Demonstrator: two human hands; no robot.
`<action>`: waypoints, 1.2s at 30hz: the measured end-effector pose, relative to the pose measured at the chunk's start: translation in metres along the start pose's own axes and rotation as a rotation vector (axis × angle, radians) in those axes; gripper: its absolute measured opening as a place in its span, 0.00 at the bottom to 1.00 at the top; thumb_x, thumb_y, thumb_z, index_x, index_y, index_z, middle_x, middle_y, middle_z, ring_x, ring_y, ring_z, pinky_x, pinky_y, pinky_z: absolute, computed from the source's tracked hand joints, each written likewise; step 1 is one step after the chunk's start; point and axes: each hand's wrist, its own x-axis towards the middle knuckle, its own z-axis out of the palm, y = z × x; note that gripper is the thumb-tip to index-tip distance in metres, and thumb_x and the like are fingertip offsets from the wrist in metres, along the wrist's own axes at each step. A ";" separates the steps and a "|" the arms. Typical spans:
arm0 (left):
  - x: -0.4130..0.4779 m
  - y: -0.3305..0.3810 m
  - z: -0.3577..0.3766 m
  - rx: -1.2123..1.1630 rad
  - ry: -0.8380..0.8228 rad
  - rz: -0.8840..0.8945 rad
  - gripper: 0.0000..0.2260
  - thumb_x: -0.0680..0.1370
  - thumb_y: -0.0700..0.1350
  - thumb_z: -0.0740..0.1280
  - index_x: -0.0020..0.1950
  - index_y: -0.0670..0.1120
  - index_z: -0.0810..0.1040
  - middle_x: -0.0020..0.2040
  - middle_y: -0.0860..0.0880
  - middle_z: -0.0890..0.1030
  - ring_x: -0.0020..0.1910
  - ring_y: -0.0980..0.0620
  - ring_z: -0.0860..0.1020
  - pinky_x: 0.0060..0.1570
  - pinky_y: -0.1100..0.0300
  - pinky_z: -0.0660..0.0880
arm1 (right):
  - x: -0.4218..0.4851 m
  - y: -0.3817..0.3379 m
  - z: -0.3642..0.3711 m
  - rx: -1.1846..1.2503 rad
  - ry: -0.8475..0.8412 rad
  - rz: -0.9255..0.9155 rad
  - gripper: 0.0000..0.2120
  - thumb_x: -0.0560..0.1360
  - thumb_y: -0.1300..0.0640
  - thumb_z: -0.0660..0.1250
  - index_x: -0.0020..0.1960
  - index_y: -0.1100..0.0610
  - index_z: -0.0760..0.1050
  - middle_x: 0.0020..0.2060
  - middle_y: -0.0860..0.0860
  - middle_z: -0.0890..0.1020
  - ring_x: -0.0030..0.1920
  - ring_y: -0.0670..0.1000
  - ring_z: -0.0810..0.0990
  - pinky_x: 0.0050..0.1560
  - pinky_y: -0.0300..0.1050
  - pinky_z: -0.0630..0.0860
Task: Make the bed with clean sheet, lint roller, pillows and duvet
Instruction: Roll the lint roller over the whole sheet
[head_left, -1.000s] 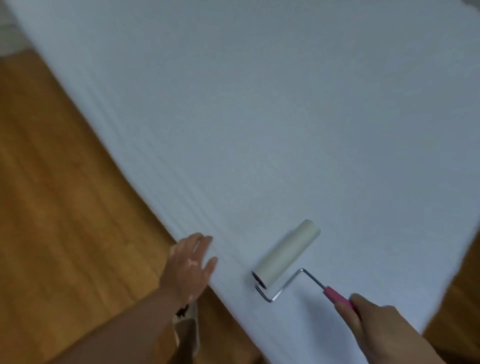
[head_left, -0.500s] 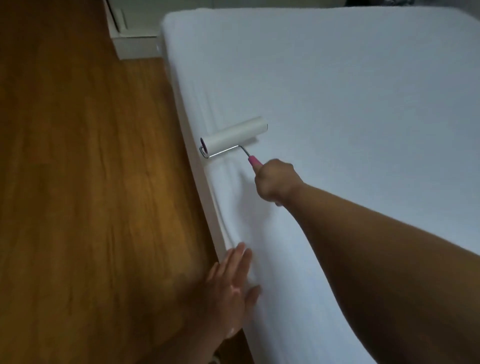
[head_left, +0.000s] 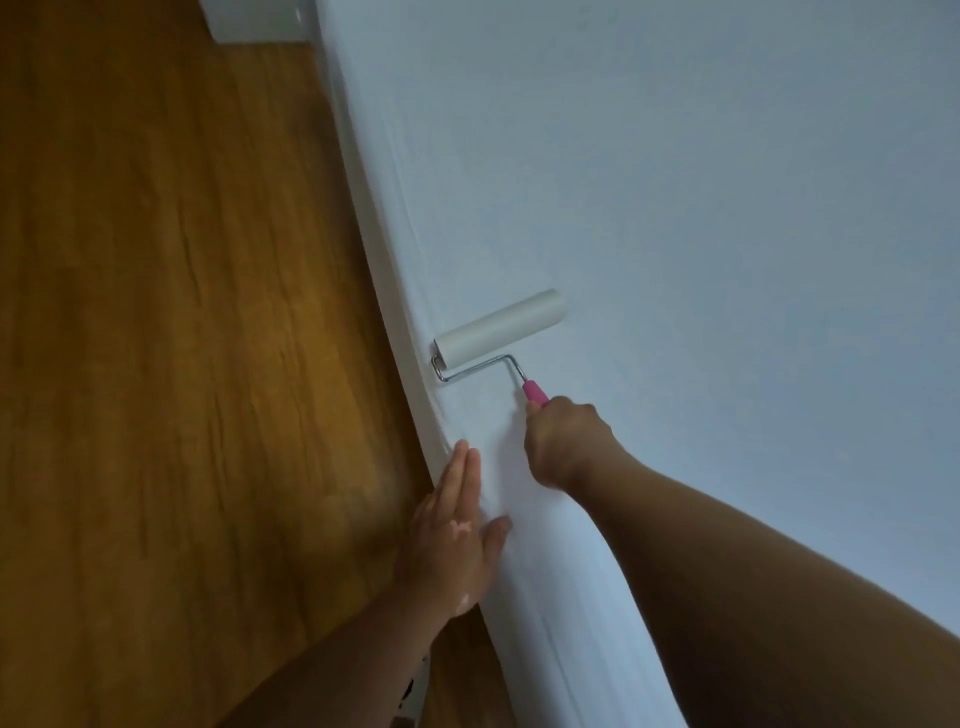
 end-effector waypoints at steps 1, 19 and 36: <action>-0.009 0.003 0.006 -0.023 -0.012 -0.020 0.35 0.80 0.69 0.46 0.79 0.56 0.31 0.79 0.59 0.31 0.79 0.53 0.56 0.68 0.59 0.71 | -0.011 0.009 0.006 0.027 -0.006 0.011 0.11 0.83 0.50 0.51 0.51 0.56 0.66 0.43 0.53 0.71 0.49 0.58 0.76 0.45 0.49 0.70; -0.204 0.088 0.098 -0.213 -0.274 -0.157 0.25 0.85 0.56 0.49 0.81 0.59 0.45 0.80 0.55 0.59 0.73 0.48 0.68 0.66 0.57 0.68 | -0.279 0.221 0.138 0.130 -0.051 0.130 0.17 0.84 0.43 0.46 0.49 0.54 0.64 0.36 0.48 0.72 0.32 0.47 0.71 0.30 0.44 0.65; -0.305 0.171 0.146 -0.158 -0.390 -0.471 0.32 0.84 0.55 0.54 0.81 0.54 0.38 0.76 0.38 0.65 0.69 0.37 0.69 0.66 0.50 0.65 | -0.491 0.380 0.261 0.062 -0.163 0.226 0.11 0.81 0.46 0.60 0.58 0.51 0.66 0.37 0.46 0.69 0.34 0.46 0.72 0.39 0.43 0.76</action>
